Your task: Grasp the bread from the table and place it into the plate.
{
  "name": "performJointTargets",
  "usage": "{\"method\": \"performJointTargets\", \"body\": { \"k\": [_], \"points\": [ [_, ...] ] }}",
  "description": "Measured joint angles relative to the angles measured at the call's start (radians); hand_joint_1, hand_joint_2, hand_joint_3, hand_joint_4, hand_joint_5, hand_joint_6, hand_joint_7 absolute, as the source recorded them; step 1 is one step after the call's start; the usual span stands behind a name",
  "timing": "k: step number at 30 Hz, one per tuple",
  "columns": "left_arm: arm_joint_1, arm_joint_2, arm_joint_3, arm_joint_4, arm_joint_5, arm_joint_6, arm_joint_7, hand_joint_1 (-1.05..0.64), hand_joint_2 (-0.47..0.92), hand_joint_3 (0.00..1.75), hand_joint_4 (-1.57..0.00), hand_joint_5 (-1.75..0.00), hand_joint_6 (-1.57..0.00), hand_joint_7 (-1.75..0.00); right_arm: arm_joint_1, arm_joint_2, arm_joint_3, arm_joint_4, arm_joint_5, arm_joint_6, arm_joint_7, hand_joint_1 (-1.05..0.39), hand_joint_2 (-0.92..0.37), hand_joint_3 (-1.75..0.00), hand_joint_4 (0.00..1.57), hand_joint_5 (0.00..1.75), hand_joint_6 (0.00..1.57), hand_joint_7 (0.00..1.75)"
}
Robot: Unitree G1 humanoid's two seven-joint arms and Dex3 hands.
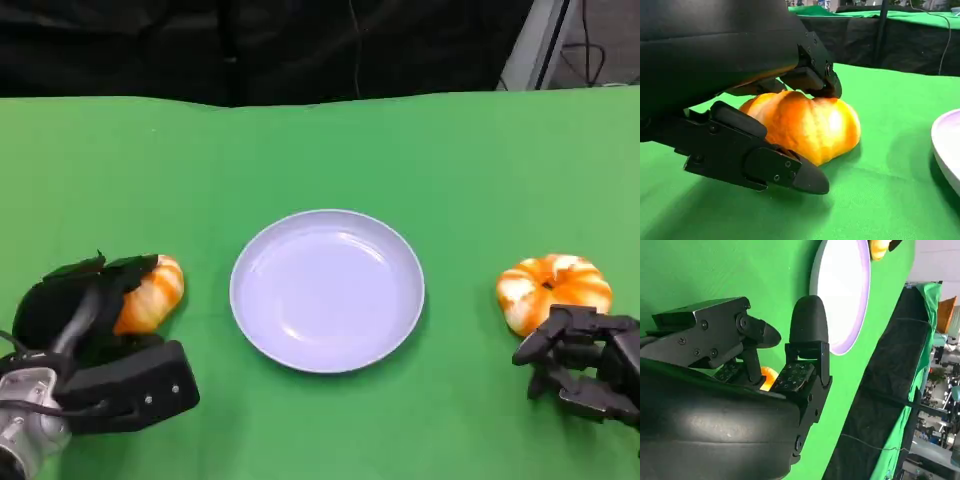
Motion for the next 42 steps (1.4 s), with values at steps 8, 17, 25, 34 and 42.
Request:
{"method": "performJointTargets", "body": {
  "k": [8,17,25,34,42],
  "points": [
    [-0.002,0.0,-0.004,0.0,0.0,0.002,-0.013,-0.16,0.86,0.01,-0.38,0.0,-0.48,0.0,0.0,0.0,0.0,0.0,0.0,0.0,0.001,0.1,-0.78,-0.72,0.89,1.4,0.92,1.02],
    [-0.003,0.0,-0.008,0.0,0.0,0.014,-0.023,-0.07,0.89,0.01,-0.38,0.0,-0.49,0.0,0.0,0.0,0.0,0.0,0.0,0.0,0.001,0.09,-0.77,-0.74,0.89,1.4,0.93,1.04],
    [-0.015,0.0,-0.017,0.003,0.0,0.034,-0.036,-0.1,0.92,0.13,-0.64,-0.07,-0.69,-0.05,0.0,0.0,0.0,0.0,-0.001,-0.001,-0.006,0.09,-0.76,-0.76,0.89,1.4,0.92,1.04],
    [-0.02,0.0,0.022,0.009,-0.047,0.006,-0.035,-0.17,0.92,0.28,-0.45,-1.56,-0.82,-0.74,0.0,0.0,0.0,0.0,0.001,-0.001,0.003,0.09,-0.77,-0.74,0.88,1.4,0.92,1.03],
    [-0.02,-0.001,0.031,0.012,-0.057,-0.001,-0.019,-0.16,0.92,0.31,-0.34,-1.73,-0.61,-1.21,0.0,0.0,0.0,0.0,0.002,-0.001,0.006,0.09,-0.77,-0.74,0.88,1.4,0.92,1.02]
  ]
}}
